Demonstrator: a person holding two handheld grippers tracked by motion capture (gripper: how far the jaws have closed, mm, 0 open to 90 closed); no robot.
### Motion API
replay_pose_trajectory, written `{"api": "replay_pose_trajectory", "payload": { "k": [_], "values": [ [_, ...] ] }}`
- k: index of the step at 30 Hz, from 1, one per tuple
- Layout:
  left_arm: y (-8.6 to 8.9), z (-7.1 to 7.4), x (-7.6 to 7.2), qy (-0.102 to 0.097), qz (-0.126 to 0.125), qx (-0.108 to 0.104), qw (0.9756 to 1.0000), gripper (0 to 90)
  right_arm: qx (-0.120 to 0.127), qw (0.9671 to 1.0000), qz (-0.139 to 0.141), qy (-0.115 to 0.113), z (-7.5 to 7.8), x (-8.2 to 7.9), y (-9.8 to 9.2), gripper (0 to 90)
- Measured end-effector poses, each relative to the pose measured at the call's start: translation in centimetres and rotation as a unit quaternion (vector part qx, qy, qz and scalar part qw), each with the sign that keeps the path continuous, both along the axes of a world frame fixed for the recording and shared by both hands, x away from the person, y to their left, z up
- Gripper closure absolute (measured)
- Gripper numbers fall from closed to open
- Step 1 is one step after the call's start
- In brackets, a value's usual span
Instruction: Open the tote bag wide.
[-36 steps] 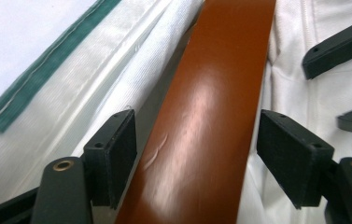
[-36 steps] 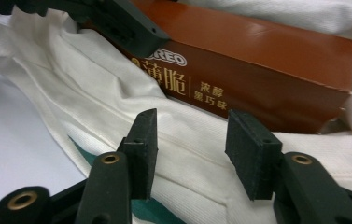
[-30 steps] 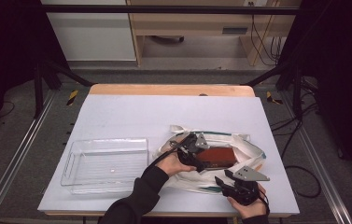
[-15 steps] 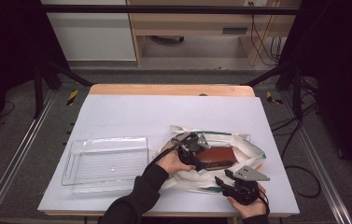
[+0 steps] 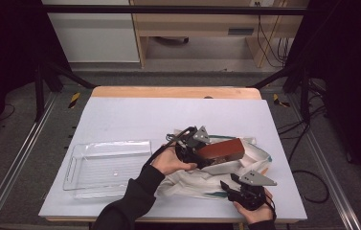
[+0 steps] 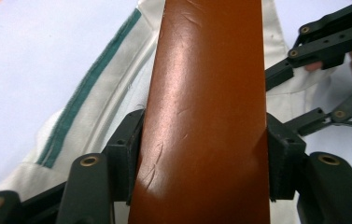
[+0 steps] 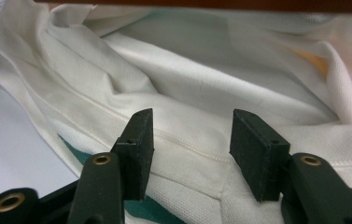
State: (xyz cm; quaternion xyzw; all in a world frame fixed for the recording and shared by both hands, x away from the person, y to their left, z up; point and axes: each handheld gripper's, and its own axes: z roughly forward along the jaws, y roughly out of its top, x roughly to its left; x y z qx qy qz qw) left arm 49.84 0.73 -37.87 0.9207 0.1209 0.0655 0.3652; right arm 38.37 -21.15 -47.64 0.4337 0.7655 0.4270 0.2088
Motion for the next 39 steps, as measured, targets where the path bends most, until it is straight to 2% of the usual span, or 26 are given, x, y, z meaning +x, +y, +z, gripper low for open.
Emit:
{"api": "replay_pose_trajectory", "payload": {
  "k": [2,3,9,11,18,24,32,39],
  "values": [
    [0.4,0.5,-0.1,0.0,0.003,0.001,1.0,41.4,0.002,1.0,-0.001,-0.007,0.1,0.0,0.1,46.3],
    [0.6,0.7,-0.2,-0.001,0.005,-0.005,1.0,41.5,0.003,1.0,-0.001,-0.009,0.2,-0.1,0.1,45.6],
    [2.2,2.2,-0.9,-0.008,-0.006,-0.015,0.9998,41.7,0.005,0.9995,-0.007,-0.031,0.8,0.0,0.2,38.5],
    [2.8,2.8,-1.1,-0.012,-0.01,-0.011,0.9998,41.7,0.007,0.9994,-0.01,-0.034,1.0,0.1,0.3,35.9],
    [5.1,4.2,-1.7,-0.02,-0.002,-0.016,0.9997,41.8,0.008,0.999,-0.022,-0.039,1.3,0.3,0.2,29.7],
    [7.4,4.8,-2.0,-0.028,0.004,-0.008,0.9996,41.9,0.008,0.9985,-0.03,-0.044,1.6,0.4,0.0,27.2],
    [10.6,5.1,-2.0,-0.026,0.025,-0.015,0.9992,42.0,0.007,0.9986,-0.029,-0.044,1.8,0.5,0.3,25.9],
    [11.9,5.2,-2.0,-0.023,0.02,-0.006,0.9995,42.1,0.005,0.9988,-0.025,-0.042,1.9,0.7,0.8,24.4]
  ]
}}
